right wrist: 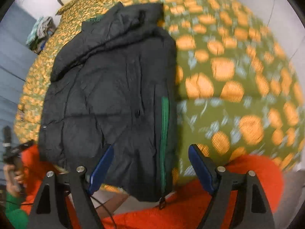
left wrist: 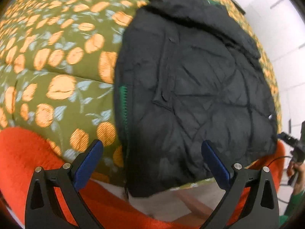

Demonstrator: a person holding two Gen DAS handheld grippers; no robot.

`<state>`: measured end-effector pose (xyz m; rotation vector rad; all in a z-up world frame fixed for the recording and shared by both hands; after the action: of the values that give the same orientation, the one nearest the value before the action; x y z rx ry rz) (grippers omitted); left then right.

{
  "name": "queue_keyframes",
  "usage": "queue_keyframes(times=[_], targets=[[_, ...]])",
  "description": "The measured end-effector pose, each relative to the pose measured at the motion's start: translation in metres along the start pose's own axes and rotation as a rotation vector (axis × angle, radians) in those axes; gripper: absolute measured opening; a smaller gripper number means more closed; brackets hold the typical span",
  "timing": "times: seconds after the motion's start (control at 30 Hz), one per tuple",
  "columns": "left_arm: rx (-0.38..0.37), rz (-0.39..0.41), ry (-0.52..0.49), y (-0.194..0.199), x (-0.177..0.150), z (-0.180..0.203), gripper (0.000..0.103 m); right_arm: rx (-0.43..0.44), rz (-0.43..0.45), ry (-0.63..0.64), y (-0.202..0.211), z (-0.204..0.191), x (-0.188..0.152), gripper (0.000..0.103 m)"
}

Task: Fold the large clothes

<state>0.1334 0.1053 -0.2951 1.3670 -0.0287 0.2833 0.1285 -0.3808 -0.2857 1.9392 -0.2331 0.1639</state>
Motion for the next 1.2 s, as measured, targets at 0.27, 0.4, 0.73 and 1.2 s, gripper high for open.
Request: queue_keyframes(times=[0.27, 0.4, 0.73, 1.2], targets=[[-0.020, -0.140, -0.021, -0.044, -0.013, 0.011, 0.097, 0.070, -0.106, 0.047, -0.048, -0.005, -0.015, 0.082], [-0.025, -0.130, -0.025, -0.026, -0.015, 0.008, 0.047, 0.130, -0.163, 0.060, -0.059, -0.016, -0.023, 0.078], [-0.119, -0.008, -0.033, 0.046, 0.004, 0.016, 0.017, 0.229, -0.116, 0.055, -0.016, -0.036, -0.009, 0.023], [-0.107, 0.016, -0.071, 0.111, -0.038, 0.003, 0.016, 0.351, -0.095, 0.078, 0.050, -0.054, -0.011, 0.018]])
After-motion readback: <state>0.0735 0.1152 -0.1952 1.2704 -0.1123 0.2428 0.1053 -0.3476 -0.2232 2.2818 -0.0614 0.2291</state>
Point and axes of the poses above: each gripper's, at about its wrist camera, not at the fingertips, and y roughly against the way its jaws point, z to its right, x to its top, the point moved 8 cm from there along -y, roughly the way its jaws point, and after that the axes turned 3 degrees about x, right-handed, at the moved point
